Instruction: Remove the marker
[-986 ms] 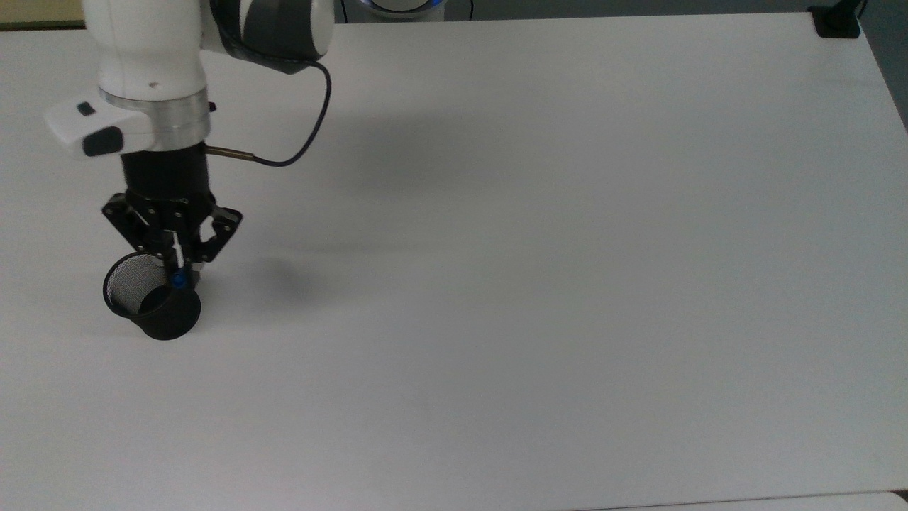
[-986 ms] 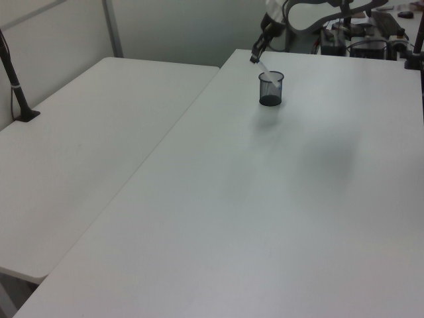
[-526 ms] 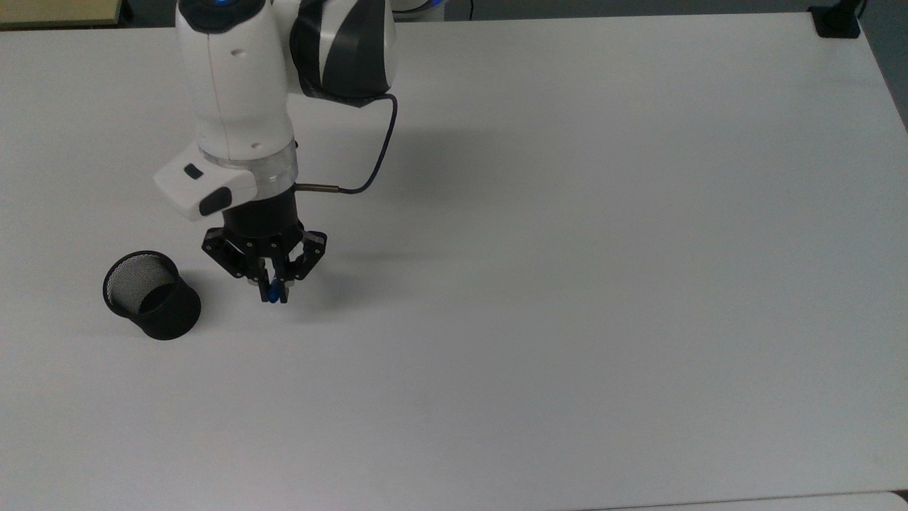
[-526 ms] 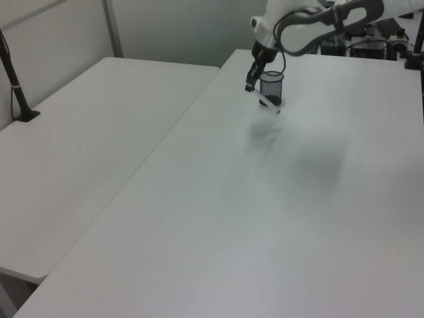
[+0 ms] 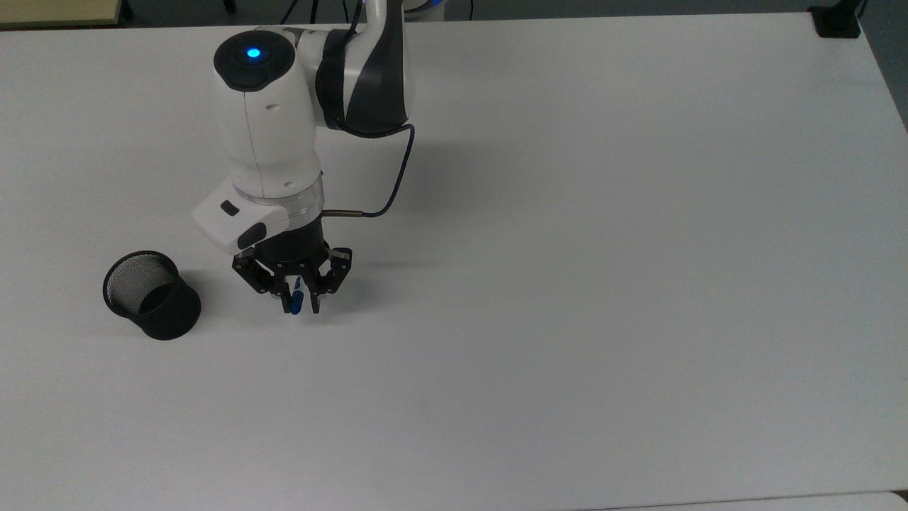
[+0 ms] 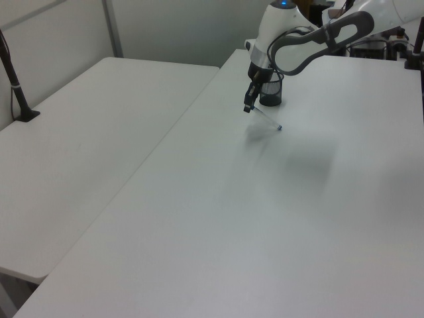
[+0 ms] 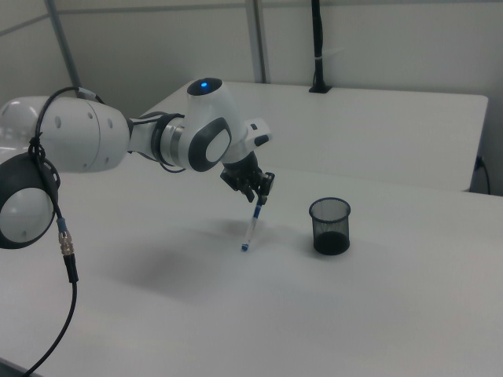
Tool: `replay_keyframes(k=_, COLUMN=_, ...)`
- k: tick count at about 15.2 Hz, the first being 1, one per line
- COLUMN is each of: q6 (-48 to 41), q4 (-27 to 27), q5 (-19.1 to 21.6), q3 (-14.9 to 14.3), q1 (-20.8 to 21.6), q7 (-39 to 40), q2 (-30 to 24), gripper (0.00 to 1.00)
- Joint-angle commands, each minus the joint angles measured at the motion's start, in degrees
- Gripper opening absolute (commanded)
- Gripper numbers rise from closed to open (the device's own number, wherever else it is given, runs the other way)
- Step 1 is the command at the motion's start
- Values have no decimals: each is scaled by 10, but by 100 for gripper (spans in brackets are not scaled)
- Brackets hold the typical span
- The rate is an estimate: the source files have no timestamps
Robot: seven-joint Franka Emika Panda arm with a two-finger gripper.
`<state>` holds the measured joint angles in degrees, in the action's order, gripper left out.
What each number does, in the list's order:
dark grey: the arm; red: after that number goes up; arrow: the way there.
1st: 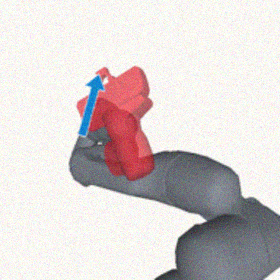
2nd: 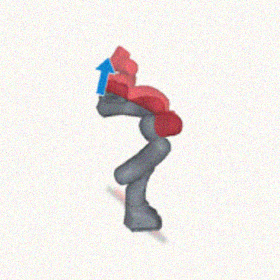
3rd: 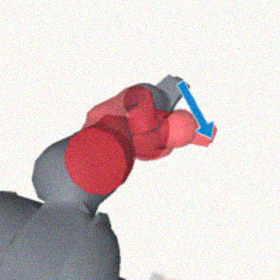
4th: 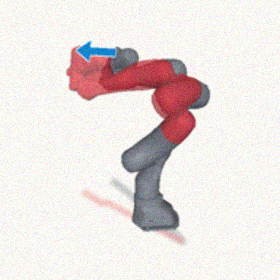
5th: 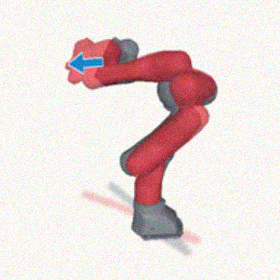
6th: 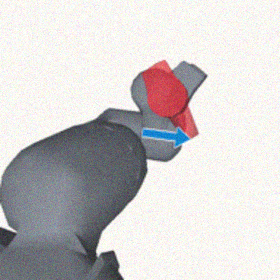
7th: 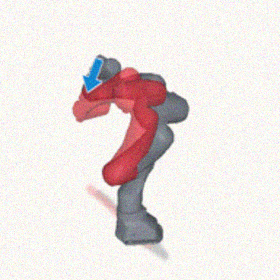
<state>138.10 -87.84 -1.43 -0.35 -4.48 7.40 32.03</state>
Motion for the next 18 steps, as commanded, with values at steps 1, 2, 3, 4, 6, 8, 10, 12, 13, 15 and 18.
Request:
replay_keyframes(k=1, q6=3, q4=0, q5=3, q3=-4, q1=18, q7=-26, q2=-6, gripper=90)
replay_keyframes(k=2, q6=2, q4=1, q5=2, q3=-4, q1=24, q7=-34, q2=-13, gripper=100)
replay_keyframes(k=3, q6=-3, q4=0, q5=2, q3=-4, q1=28, q7=-40, q2=-24, gripper=100)
replay_keyframes(k=4, q6=-5, q4=-4, q5=2, q3=-4, q1=35, q7=-40, q2=-35, gripper=100)
replay_keyframes(k=6, q6=-46, q4=-10, q5=2, q3=-4, q1=48, q7=-41, q2=-63, gripper=100)
replay_keyframes(k=8, q6=-111, q4=-11, q5=2, q3=-4, q1=60, q7=-41, q2=-92, gripper=100)
replay_keyframes(k=10, q6=-179, q4=-11, q5=2, q3=-4, q1=76, q7=-55, q2=-121, gripper=100)
replay_keyframes(k=12, q6=-244, q4=-11, q5=-1, q3=-8, q1=94, q7=-86, q2=-151, gripper=100)
replay_keyframes(k=13, q6=-285, q4=-12, q5=-2, q3=-12, q1=108, q7=-98, q2=-171, gripper=100)
replay_keyframes(k=15, q6=-358, q4=-12, q5=-3, q3=-13, q1=110, q7=-99, q2=-208, gripper=100)
replay_keyframes(k=18, q6=-402, q4=-39, q5=-3, q3=-22, q1=114, q7=-99, q2=-267, gripper=100)
